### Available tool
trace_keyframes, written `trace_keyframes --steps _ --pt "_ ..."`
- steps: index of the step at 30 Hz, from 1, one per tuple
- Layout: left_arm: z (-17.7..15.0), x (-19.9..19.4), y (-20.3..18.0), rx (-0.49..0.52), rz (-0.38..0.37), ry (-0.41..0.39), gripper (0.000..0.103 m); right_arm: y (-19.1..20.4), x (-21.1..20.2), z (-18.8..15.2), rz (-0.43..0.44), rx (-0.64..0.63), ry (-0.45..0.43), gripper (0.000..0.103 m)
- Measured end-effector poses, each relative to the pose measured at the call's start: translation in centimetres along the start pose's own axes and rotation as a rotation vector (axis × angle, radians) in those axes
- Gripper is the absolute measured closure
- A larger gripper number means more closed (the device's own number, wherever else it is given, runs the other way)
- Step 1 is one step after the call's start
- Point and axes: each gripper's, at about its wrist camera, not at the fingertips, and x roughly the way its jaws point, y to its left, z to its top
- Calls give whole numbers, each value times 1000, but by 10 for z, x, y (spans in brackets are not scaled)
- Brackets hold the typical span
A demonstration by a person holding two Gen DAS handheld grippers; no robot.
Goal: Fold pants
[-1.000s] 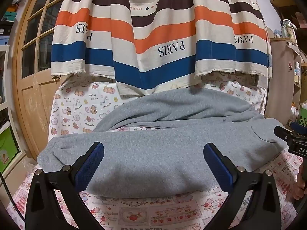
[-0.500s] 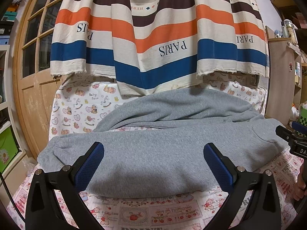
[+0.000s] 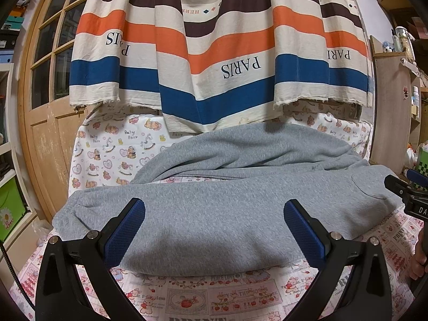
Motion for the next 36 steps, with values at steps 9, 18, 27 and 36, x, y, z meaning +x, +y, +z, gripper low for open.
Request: trace_keyframes --steps 9,18,27,36 --pt "0 0 0 1 0 0 0 0 0 1 -1 0 0 0" --pt "0 0 0 1 0 0 0 0 0 1 -1 -1 0 0" --pt "0 0 0 1 0 0 0 0 0 1 -1 -2 -1 0" --pt "0 0 0 1 0 1 0 2 0 1 -1 -1 -1 0"
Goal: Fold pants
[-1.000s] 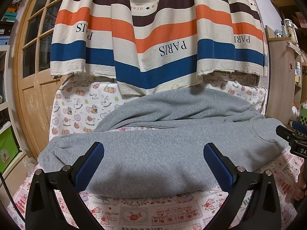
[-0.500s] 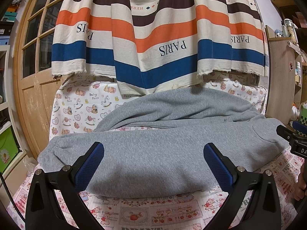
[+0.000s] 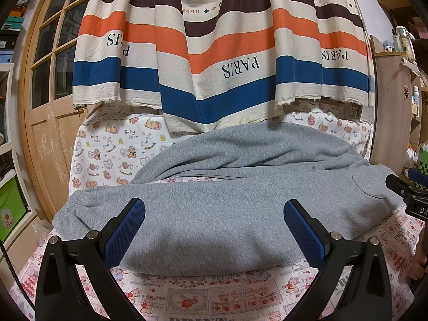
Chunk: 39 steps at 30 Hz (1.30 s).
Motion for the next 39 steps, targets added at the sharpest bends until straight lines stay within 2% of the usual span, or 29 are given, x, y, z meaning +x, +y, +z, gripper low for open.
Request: trace_keyframes --steps 19,22,27,30,34,39 --pt "0 0 0 2 0 1 0 0 -2 -1 0 0 -3 0" --pt "-2 -5 1 10 -30 -2 0 0 -2 0 5 -1 -5 0" --pt "-2 -4 1 16 -26 5 0 1 -3 5 5 -3 -15 0" --pt "-2 -4 0 16 -12 3 0 1 -3 5 13 -2 -19 0" --pt "-2 -12 -4 35 -12 -40 0 1 -4 5 15 -3 -20 0" --pt "-2 -15 -11 70 61 -45 0 5 -10 1 13 -23 -32 0"
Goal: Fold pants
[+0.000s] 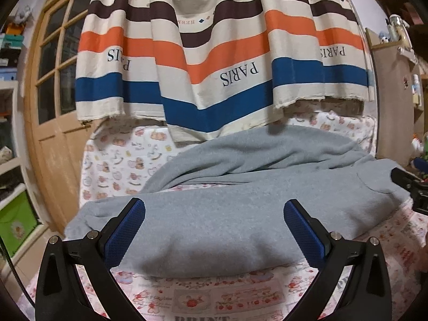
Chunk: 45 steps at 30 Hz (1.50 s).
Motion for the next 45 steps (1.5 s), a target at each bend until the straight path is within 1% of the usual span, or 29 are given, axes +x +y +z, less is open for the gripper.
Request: trace_keyframes --steps 2,5,7,9,13,15,17,19,23,27,29,31,33,35,36,37,38,39,40,41,43,45 --pt "-1 -1 -2 8 -14 5 0 0 -6 -1 -19 -1 -10 0" --pt "0 -5 -4 15 -20 -5 0 0 -17 -1 -46 8 -60 0" --pt "3 -7 -6 21 -37 0 0 -1 -22 -1 -62 3 -72 0" --pt "7 -11 -7 13 -54 -1 0 -1 -24 1 -62 2 -69 0" --pt "15 -21 -7 5 -29 -42 0 -1 -28 7 -58 10 -76 0" --pt "20 -23 -8 15 -20 -36 0 -1 -29 8 -66 6 -74 0" --pt "26 -25 -9 21 -39 -32 0 0 -30 10 -86 -14 -64 0" --pt "31 -27 -9 8 -38 -40 0 0 -32 13 -90 -28 -62 0" --pt "44 -33 -11 5 -20 -66 0 -8 -38 21 -59 11 -56 0" --pt "54 -34 -14 37 -14 -60 0 -22 -45 28 -75 70 -76 0" --pt "57 -32 -11 38 -8 -50 0 -32 -43 32 -33 82 -57 0" --pt "56 -27 -6 38 -20 -15 0 -46 -37 34 19 114 -26 0" --pt "51 -17 2 20 -14 38 1 -58 -31 33 43 143 4 2" --pt "44 -5 13 -7 -12 100 9 -74 -19 27 75 173 67 13" --pt "39 3 19 -25 -3 144 18 -85 -11 23 84 194 112 15" --pt "36 10 24 -41 7 185 25 -93 -4 19 81 211 141 19" --pt "31 18 30 -62 11 228 29 -104 3 14 73 234 174 23" --pt "25 27 36 -84 12 273 36 -116 11 7 61 262 215 25" --pt "19 34 41 -104 13 310 43 -127 18 1 54 290 254 30" --pt "13 40 45 -121 18 340 46 -137 24 -4 52 308 280 36" --pt "1 48 49 -127 61 376 51 -156 35 -15 54 360 331 37" --pt "-11 52 48 -100 109 393 51 -172 44 -23 35 397 366 37"
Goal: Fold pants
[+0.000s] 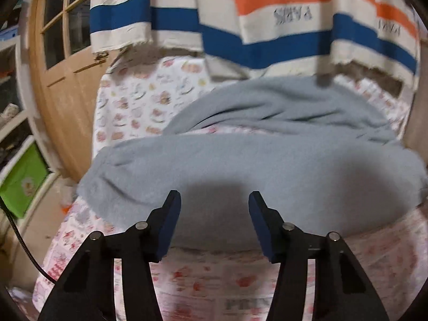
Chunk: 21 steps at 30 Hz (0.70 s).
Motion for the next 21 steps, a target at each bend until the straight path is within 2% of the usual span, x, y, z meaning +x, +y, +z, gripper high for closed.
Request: trace_keyframes --steps 8,14,18,19,21 --pt "-20 3 5 -11 10 59 51 -42 24 -1 -40 104 99 37" --pt "-17 11 22 -85 -4 100 50 -56 34 3 -35 161 71 33" --pt "-20 14 27 -113 -26 128 38 -57 49 14 -22 169 68 33" --pt "-20 14 28 -112 -28 128 30 -56 53 17 -24 170 63 33" --pt "-21 14 30 -120 -31 129 19 -55 59 22 -46 165 52 33"
